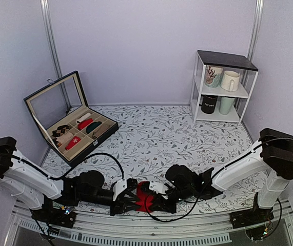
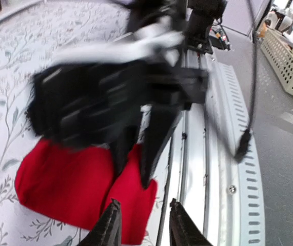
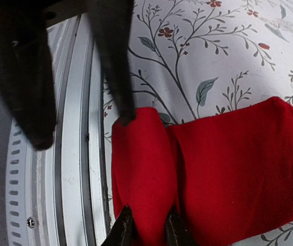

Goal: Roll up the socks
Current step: Roll a pair of socks at the center of the board.

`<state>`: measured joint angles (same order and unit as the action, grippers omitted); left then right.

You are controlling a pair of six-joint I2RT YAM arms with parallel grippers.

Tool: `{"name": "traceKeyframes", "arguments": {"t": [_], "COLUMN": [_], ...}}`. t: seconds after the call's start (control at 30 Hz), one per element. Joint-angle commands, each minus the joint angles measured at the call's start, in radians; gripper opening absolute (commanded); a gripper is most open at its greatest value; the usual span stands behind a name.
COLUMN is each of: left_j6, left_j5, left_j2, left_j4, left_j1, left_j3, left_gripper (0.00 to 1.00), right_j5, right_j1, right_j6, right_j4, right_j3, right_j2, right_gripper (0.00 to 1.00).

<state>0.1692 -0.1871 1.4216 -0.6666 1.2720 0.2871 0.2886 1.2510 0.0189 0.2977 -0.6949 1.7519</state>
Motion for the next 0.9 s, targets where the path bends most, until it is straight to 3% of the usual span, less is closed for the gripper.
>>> {"name": "traceKeyframes", "arguments": {"t": [0.0, 0.13, 0.23, 0.7, 0.73, 0.77, 0.8, 0.87], "left_j6": [-0.129, -0.138, -0.134, -0.132, -0.128, -0.124, -0.124, -0.129], "left_j5": [0.119, 0.148, 0.184, 0.234, 0.241, 0.256, 0.267, 0.289], "left_j2": [-0.037, 0.002, 0.05, 0.206, 0.217, 0.224, 0.229, 0.231], "left_j4": [0.005, -0.044, -0.056, -0.135, -0.139, -0.145, -0.154, -0.172], "left_j1": [0.054, 0.068, 0.085, 0.105, 0.105, 0.107, 0.108, 0.113], "left_j3": [-0.026, -0.041, -0.035, -0.016, -0.016, -0.018, -0.022, -0.031], "left_gripper": [0.33, 0.35, 0.44, 0.45, 0.46, 0.59, 0.65, 0.66], "right_j5": [0.174, 0.279, 0.306, 0.355, 0.359, 0.363, 0.366, 0.371], "right_j1": [-0.055, -0.094, -0.117, -0.121, -0.121, -0.122, -0.121, -0.122], "right_j6": [-0.115, -0.163, -0.189, -0.186, -0.186, -0.185, -0.183, -0.18], "right_j4": [-0.204, -0.28, -0.319, -0.369, -0.373, -0.376, -0.377, -0.382], "right_j3": [-0.052, -0.112, -0.134, -0.161, -0.161, -0.162, -0.163, -0.162], "right_j2": [0.094, 0.15, 0.18, 0.201, 0.204, 0.208, 0.21, 0.215], "right_gripper": [0.19, 0.19, 0.19, 0.19, 0.19, 0.19, 0.19, 0.19]}}
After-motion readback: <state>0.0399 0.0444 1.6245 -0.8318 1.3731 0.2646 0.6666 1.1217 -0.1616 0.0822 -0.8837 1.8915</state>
